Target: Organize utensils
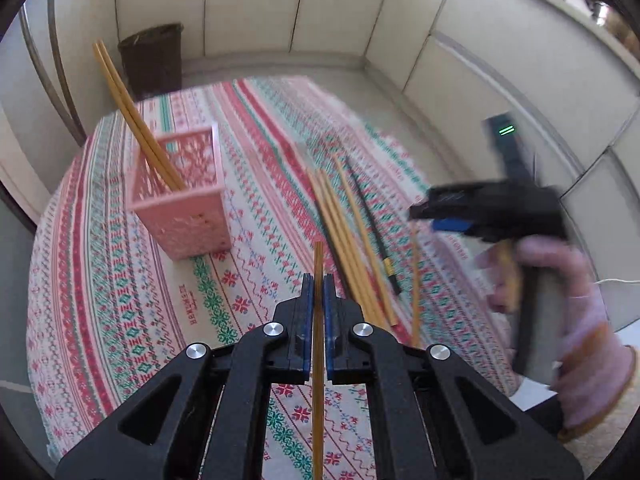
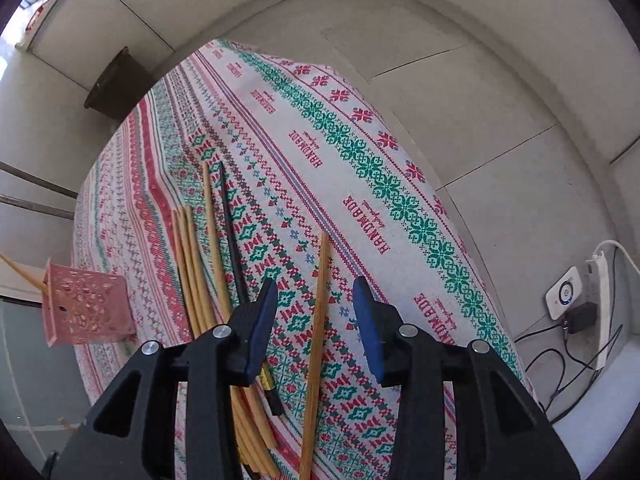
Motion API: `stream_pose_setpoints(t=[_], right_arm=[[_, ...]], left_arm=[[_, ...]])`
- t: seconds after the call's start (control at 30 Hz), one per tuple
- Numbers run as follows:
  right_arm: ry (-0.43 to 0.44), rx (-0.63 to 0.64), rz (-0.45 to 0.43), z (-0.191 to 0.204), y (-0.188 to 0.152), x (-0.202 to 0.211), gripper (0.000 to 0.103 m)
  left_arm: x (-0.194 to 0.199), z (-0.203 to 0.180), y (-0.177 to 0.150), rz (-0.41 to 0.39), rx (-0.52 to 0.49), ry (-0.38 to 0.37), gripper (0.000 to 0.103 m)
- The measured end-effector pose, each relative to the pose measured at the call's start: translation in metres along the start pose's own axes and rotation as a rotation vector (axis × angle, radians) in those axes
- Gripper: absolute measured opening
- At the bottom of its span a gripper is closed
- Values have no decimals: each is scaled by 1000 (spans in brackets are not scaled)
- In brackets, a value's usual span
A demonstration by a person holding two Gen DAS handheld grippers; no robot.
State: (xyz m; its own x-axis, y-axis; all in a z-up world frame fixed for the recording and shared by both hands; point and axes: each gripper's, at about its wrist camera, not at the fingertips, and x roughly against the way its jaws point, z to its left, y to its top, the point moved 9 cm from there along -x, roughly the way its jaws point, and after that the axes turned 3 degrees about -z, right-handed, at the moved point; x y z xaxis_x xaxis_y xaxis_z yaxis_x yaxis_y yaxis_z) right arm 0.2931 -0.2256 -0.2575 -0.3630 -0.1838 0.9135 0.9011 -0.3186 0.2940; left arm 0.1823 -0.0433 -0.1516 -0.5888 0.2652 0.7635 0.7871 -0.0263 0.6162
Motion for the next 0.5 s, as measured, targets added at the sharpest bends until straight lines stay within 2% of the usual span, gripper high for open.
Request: stream_pose_setpoints(t=[0.2, 0.27, 0.3, 0.33, 0.4, 0.5], right_arm=[[-143, 101, -44, 9, -2, -15, 41], [-188, 143, -62, 12, -3, -17, 37], [-196, 166, -72, 15, -4, -18, 28], [-183, 172, -77, 18, -5, -18, 16], [-162, 169, -73, 22, -7, -19, 6], [-104, 135, -72, 23, -10, -17, 6]], left_arm=[[25, -11, 14, -81, -24, -16, 4], [30, -11, 16, -92, -25, -20, 4], [33, -11, 16, -99, -28, -18, 4], [36, -11, 17, -105, -28, -17, 4], [39, -9, 20, -114, -24, -20, 4], [41, -5, 22, -127, -22, -22, 4]])
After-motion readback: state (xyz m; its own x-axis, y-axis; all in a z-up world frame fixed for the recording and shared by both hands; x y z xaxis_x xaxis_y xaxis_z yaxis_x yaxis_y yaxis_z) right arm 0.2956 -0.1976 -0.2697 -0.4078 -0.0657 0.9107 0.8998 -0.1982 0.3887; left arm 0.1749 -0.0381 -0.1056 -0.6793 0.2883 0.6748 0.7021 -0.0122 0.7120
